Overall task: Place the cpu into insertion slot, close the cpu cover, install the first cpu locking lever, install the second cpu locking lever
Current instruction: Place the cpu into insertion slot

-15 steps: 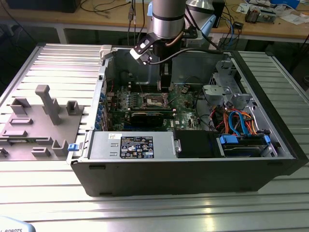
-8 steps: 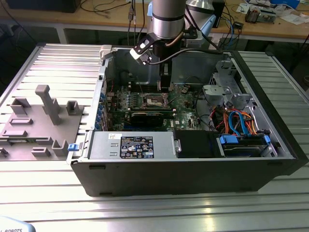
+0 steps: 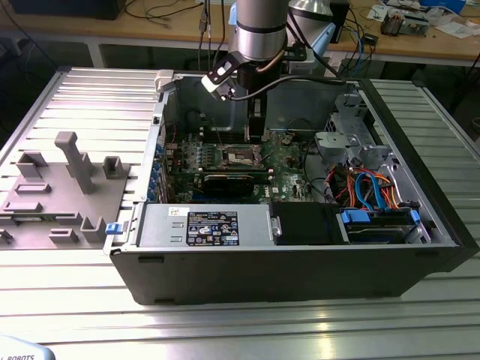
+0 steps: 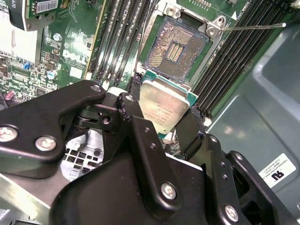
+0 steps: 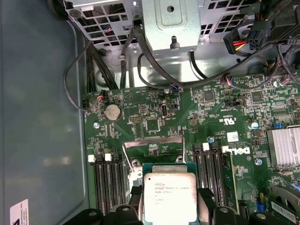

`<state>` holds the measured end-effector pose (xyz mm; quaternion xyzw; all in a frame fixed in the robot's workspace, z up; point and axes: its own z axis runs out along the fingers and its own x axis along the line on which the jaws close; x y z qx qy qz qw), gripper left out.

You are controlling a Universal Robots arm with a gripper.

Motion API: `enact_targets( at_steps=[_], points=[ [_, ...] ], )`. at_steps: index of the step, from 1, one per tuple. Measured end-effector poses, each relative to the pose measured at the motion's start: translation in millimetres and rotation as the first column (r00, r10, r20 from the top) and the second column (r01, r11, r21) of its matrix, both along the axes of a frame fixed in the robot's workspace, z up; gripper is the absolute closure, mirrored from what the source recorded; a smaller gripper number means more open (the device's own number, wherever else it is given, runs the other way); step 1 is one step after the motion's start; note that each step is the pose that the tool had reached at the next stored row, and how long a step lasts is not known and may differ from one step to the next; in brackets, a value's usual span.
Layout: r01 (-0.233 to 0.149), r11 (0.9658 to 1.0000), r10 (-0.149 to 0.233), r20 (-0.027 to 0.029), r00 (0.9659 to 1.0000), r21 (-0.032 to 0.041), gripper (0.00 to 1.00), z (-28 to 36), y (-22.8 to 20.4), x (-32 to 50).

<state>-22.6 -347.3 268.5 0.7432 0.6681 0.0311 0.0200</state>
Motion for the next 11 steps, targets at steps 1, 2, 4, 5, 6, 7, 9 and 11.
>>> enact_targets(
  at_steps=[1,2,4,5,6,7,9,11],
  points=[
    [0.001,1.0,-0.001,0.0,1.0,0.0,0.46,-0.1,0.0,0.0],
    [0.003,1.0,-0.003,0.0,1.0,0.0,0.46,-0.2,0.0,0.0],
    [0.006,1.0,-0.006,0.0,1.0,0.0001,0.46,-0.3,0.0,0.0],
    [0.009,1.0,-0.009,0.0,1.0,0.0001,0.46,-0.5,0.0,0.0],
    [0.012,0.9999,-0.012,0.0,0.9999,0.0001,0.46,-0.7,0.0,0.0],
    [0.014,0.9999,-0.014,0.0,0.9999,0.0,0.46,-0.8,0.0,0.0],
    [0.017,0.9999,-0.017,0.0,0.9999,0.0001,0.46,-0.9,0.0,0.0],
    [0.021,0.9998,-0.021,0.0,0.9998,0.0,0.46,-1.1,0.0,0.0]
  ],
)
